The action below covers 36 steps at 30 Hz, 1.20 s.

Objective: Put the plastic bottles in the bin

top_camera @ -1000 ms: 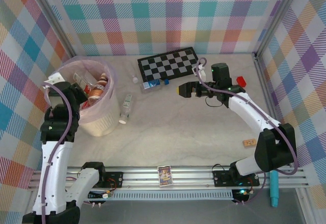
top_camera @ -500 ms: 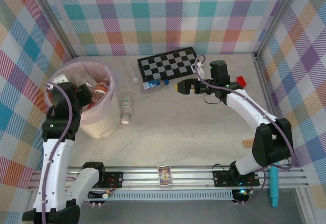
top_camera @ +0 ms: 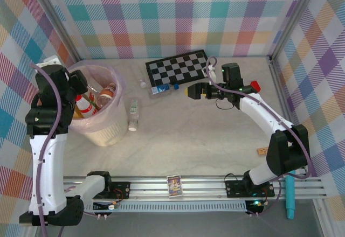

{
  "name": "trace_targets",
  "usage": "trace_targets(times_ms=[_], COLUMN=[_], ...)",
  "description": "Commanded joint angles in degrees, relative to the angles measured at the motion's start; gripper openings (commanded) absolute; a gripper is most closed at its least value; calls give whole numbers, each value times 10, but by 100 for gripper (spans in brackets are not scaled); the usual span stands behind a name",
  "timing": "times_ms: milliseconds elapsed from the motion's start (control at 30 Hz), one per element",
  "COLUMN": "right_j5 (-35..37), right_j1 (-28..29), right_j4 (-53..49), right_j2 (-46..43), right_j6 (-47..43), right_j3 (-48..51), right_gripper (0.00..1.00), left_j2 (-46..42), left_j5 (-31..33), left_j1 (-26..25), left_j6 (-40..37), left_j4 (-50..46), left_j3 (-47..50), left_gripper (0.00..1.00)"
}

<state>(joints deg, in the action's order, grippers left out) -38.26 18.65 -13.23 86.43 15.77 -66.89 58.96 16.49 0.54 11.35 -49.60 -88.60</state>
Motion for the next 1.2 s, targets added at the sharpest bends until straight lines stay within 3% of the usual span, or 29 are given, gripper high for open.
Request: trace_targets(times_ms=[0, 133, 267, 767, 1000, 1033, 1167], right_j5=[-1, 2, 3, 6, 24, 28, 38], right_j1=[2, 3, 5, 19, 21, 21, 21], right_j4=[-17, -23, -27, -8, -32, -37, -38], right_j2=[-4, -8, -12, 13, 22, 25, 39], right_j6=[-8, -9, -10, 6, 14, 17, 46], right_j3=[-16, -16, -15, -14, -35, -39, -49], right_gripper=[100, 100, 99, 99, 99, 99, 99], left_j2=[2, -24, -58, -92, -74, -66, -37], left_j5=[-17, -21, -40, -60, -54, -56, -57], left_j1=[1, 1, 0, -1, 0, 0, 0], left_j6=[-4, 20, 50, 100, 77, 72, 44], left_j4=[-9, -6, 10, 40, 24, 17, -4], left_j3=[10, 64, 136, 270, 210, 192, 123], left_gripper=[33, 11, 0, 0, 0, 1, 24])
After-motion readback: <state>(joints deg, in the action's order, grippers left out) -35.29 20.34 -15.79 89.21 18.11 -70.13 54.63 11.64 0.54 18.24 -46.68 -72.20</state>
